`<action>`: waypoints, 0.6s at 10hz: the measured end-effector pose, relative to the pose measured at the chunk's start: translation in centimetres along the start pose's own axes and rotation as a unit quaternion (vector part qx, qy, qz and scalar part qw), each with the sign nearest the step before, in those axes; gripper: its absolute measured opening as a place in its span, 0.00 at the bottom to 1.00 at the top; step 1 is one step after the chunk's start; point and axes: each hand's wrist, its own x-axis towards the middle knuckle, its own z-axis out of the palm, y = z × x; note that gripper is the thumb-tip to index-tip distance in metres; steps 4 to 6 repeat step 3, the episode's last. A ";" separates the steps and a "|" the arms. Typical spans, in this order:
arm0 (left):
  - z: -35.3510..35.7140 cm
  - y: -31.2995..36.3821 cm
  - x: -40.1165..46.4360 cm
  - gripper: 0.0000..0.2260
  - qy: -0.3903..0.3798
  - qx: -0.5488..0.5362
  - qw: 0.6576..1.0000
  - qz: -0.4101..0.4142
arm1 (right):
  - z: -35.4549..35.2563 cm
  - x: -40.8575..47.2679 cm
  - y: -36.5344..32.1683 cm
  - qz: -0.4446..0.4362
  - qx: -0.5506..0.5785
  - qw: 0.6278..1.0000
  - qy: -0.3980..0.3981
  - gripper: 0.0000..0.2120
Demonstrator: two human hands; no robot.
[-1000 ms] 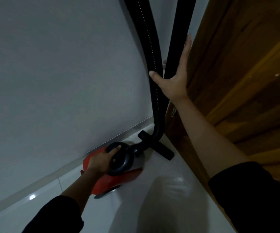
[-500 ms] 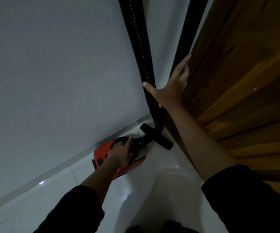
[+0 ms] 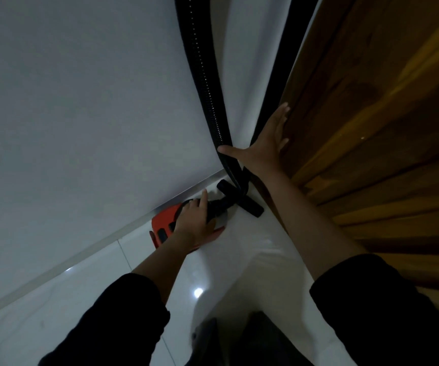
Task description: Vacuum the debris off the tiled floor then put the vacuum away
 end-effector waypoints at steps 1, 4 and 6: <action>-0.9 1.1 -1.1 0.40 0.013 -0.013 1.000 -0.002 | -0.6 -1.0 -0.2 0.010 0.008 1.000 -0.008 0.75; -5.5 4.2 -5.2 0.42 0.061 -0.019 0.998 0.023 | -3.1 -4.4 -3.5 0.040 0.007 0.999 -0.020 0.71; -5.5 4.2 -5.2 0.42 0.061 -0.019 0.998 0.023 | -3.1 -4.4 -3.5 0.040 0.007 0.999 -0.020 0.71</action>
